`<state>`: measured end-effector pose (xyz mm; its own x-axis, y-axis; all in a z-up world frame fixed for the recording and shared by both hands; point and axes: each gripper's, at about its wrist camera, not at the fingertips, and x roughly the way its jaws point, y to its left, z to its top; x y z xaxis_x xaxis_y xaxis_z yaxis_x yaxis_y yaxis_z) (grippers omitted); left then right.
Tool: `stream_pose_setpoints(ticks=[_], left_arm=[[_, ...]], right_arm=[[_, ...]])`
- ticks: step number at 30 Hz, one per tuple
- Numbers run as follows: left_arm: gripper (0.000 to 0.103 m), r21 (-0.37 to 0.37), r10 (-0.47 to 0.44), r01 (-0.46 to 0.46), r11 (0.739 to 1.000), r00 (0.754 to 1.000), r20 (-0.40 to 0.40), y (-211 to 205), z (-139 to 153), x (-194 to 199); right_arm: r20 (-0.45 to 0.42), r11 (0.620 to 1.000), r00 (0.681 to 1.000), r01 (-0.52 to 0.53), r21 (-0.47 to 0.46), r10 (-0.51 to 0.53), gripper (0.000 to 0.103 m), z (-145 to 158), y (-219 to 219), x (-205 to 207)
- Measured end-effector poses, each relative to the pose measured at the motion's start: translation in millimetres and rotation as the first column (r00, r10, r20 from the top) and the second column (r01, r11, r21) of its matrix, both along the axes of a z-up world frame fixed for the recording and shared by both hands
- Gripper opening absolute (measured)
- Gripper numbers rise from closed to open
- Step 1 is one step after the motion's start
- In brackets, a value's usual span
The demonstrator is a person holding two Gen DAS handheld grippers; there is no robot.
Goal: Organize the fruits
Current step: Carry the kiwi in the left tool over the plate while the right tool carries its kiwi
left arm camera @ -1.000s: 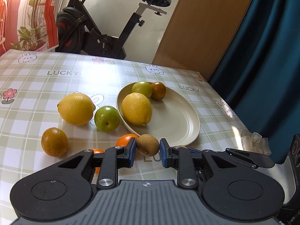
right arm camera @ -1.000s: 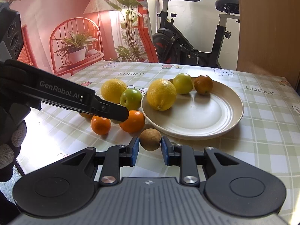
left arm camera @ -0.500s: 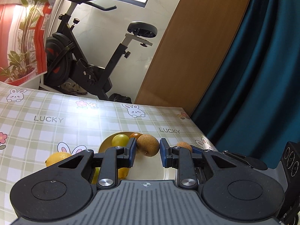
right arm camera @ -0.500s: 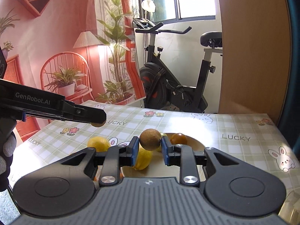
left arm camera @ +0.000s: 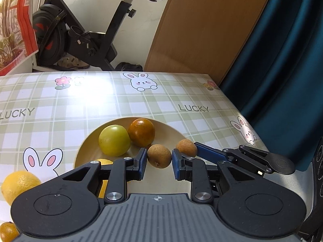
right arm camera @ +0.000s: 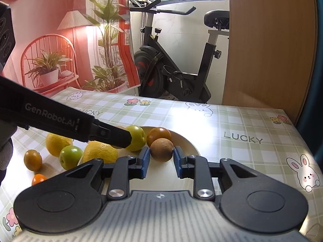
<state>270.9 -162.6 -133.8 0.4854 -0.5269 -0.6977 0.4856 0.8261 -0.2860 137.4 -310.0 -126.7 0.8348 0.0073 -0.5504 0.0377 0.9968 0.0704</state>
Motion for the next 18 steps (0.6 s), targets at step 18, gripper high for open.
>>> stream_pose_setpoints(ticks=[18], left_arm=[[0.028,0.097,0.009,-0.006,0.995,0.999,-0.031,-27,-28,26]], right_arm=[[0.014,0.999,1.0,0.023,0.044,-0.023,0.028,-39,-23,20]])
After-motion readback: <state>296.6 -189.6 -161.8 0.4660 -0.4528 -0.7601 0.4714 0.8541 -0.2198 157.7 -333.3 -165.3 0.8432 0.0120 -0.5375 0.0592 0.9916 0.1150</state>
